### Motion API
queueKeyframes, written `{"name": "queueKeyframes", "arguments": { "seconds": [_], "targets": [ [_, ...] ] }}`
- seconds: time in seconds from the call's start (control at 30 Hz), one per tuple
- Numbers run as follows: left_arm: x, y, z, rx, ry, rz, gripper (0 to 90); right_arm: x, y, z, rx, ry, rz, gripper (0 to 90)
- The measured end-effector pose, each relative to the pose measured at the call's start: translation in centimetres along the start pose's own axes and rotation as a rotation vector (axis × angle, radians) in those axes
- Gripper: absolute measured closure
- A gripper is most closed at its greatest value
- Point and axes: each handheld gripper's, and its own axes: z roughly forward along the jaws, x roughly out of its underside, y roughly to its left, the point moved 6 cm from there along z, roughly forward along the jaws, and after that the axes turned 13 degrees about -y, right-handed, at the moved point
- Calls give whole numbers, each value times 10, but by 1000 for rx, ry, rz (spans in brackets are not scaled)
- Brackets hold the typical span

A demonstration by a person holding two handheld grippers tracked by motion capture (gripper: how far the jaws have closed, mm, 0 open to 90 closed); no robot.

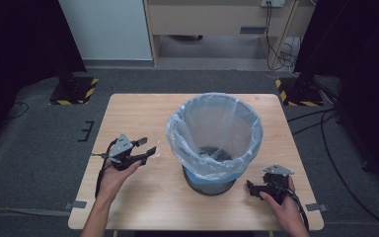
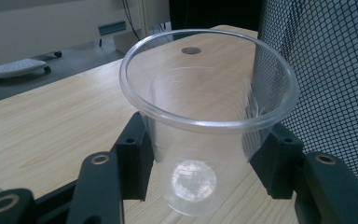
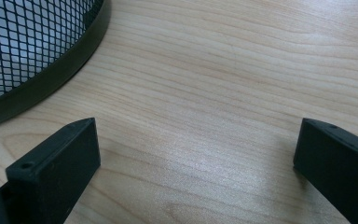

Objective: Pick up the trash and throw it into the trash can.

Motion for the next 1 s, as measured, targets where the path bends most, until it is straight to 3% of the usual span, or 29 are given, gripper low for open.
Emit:
{"name": "queueKeyframes", "arguments": {
  "seconds": [0.23,0.4,0.57,0.73,0.8,1.0],
  "targets": [
    [-12,4,-8,4,-18,-24,451,0,0,0,0,0,0,4],
    [-21,7,-11,37,-10,-9,451,0,0,0,0,0,3,3],
    [-37,9,-13,63,-29,-30,455,0,0,0,-1,1,3,3],
    [-57,13,-8,60,-11,8,458,0,0,0,-2,1,2,3],
    [-68,13,-3,63,9,42,457,0,0,0,-5,2,0,3],
    [-81,14,2,64,25,56,457,0,0,0,-3,2,0,3]
  ]
}}
